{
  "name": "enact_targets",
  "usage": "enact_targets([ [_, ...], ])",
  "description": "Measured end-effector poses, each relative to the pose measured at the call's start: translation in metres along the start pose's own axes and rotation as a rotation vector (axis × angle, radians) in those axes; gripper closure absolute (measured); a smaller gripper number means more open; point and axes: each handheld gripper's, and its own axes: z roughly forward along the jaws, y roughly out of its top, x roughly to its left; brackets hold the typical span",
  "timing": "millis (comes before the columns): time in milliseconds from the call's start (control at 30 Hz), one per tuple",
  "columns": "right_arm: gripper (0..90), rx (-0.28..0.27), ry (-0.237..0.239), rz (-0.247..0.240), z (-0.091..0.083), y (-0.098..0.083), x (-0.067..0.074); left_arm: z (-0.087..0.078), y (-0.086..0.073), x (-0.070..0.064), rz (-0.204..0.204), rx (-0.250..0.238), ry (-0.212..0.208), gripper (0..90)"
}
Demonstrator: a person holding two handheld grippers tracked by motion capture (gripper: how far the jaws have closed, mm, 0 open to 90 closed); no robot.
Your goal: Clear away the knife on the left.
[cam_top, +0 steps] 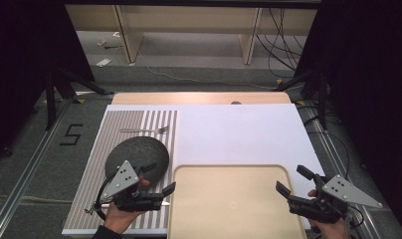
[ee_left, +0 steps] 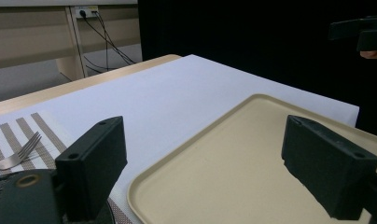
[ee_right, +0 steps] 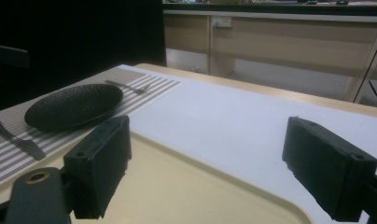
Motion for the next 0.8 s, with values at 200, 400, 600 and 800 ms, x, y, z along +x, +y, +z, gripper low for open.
enact_targets([
  [200,16.4,-0.003,0.0,0.001,0.0,0.0,0.0,0.0,0.0,0.0,0.003,0.001,0.001,14.5],
  [400,16.4,-0.001,0.002,0.002,0.0,0.0,0.001,-0.001,0.001,0.0,0.004,0.007,-0.008,14.9],
  [600,16.4,0.002,-0.001,0.002,0.0,0.0,0.001,-0.007,0.006,-0.003,0.034,0.007,-0.025,15.3],
  [800,16.5,0.001,-0.004,0.005,0.001,0.0,0.001,-0.01,0.012,-0.005,0.091,0.042,-0.023,15.4],
])
